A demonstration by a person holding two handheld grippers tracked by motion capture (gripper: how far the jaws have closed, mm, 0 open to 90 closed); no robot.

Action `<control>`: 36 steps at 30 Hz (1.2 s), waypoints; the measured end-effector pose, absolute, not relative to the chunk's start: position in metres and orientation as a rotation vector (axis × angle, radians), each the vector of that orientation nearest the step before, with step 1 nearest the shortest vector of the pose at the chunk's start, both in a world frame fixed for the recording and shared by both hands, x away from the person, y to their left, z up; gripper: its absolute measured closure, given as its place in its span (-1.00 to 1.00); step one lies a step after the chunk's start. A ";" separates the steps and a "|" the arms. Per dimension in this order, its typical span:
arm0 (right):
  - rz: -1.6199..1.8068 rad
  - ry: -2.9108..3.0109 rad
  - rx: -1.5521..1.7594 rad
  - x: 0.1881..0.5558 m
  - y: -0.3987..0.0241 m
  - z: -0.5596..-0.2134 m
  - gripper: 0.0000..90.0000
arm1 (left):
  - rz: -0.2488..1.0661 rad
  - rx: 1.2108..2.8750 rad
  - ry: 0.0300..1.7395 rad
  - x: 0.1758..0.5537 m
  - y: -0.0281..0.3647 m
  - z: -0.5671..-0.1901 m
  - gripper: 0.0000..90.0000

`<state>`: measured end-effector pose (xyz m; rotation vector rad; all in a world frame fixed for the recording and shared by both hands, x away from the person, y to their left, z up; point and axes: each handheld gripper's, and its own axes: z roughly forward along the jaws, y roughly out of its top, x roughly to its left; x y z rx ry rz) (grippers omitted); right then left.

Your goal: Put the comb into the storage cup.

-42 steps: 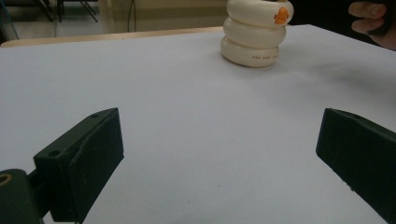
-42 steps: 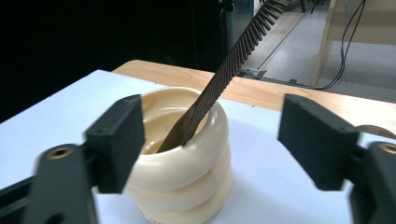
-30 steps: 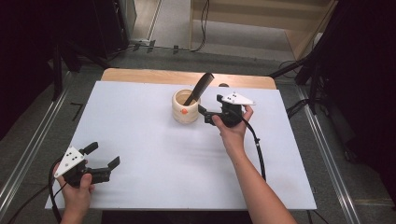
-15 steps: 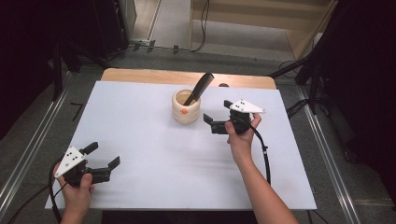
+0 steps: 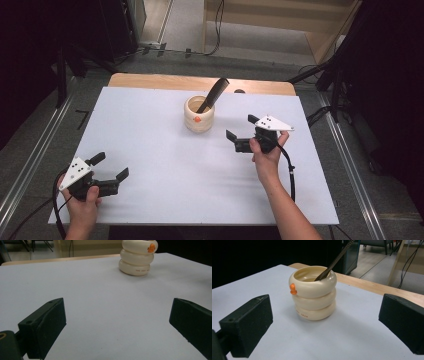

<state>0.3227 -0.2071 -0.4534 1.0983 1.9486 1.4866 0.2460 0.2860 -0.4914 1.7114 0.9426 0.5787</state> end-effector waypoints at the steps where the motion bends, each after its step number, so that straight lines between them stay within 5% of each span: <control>1: 1.487 1.949 1.091 0.321 -0.209 -0.454 -1.00 | 0.579 1.713 0.940 0.246 0.286 -0.491 -0.99; 36: 1.444 1.896 1.135 0.272 -0.269 -0.479 -1.00 | 0.590 1.722 0.936 0.245 0.284 -0.491 -0.99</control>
